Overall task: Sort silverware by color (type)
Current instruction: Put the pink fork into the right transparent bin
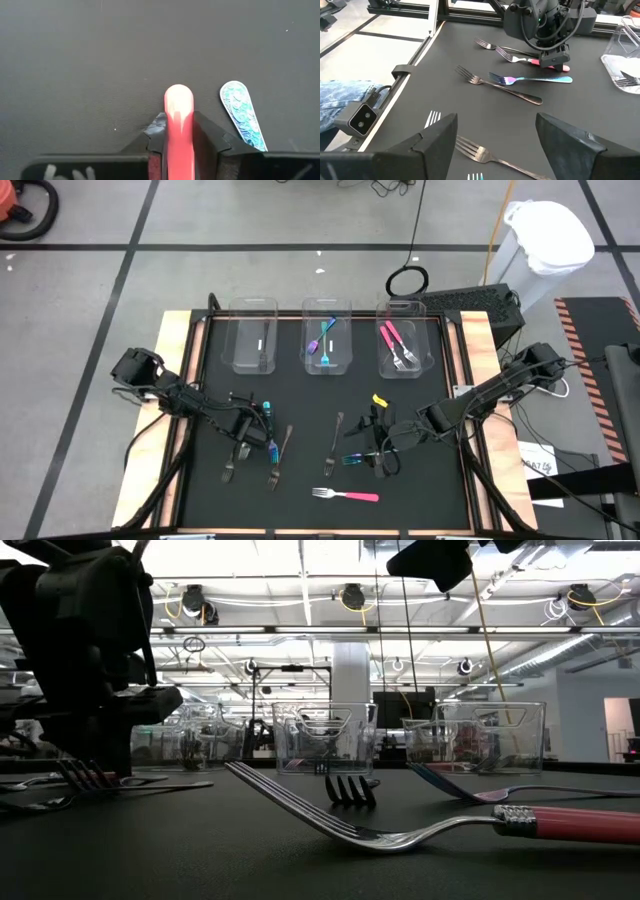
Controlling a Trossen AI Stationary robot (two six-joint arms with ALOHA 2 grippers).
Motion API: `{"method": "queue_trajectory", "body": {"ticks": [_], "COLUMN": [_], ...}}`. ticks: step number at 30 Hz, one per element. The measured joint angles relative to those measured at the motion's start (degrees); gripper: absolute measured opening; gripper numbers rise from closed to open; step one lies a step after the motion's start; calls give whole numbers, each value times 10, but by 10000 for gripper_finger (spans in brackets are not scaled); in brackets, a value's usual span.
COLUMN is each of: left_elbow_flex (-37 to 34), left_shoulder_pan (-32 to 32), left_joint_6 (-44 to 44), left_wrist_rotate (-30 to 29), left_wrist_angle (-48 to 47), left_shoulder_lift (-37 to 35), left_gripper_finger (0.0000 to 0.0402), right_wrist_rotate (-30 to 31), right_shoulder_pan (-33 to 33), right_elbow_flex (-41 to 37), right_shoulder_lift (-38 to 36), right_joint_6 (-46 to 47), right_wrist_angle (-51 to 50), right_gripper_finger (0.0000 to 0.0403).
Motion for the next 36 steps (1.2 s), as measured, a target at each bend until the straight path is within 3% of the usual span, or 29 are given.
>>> {"method": "queue_trajectory", "body": {"ticks": [14, 25, 33, 36], "left_elbow_flex": [26, 79, 114, 142], "left_shoulder_pan": [1, 1, 4, -2], "left_joint_6": [18, 69, 111, 165], "left_wrist_rotate": [-31, -59, -32, -30], "left_wrist_angle": [-51, -94, -134, -167], "left_shoulder_lift": [3, 2, 2, 2], "left_gripper_finger": [58, 7, 8, 9], "right_wrist_rotate": [0, 1, 2, 2], "right_shoulder_pan": [0, 0, 0, 0], "right_elbow_flex": [0, 0, 0, 0], "right_shoulder_lift": [0, 0, 0, 0], "right_joint_6": [0, 0, 12, 12], "right_wrist_angle": [9, 11, 11, 11], "right_gripper_finger": [265, 265, 265, 265]}}
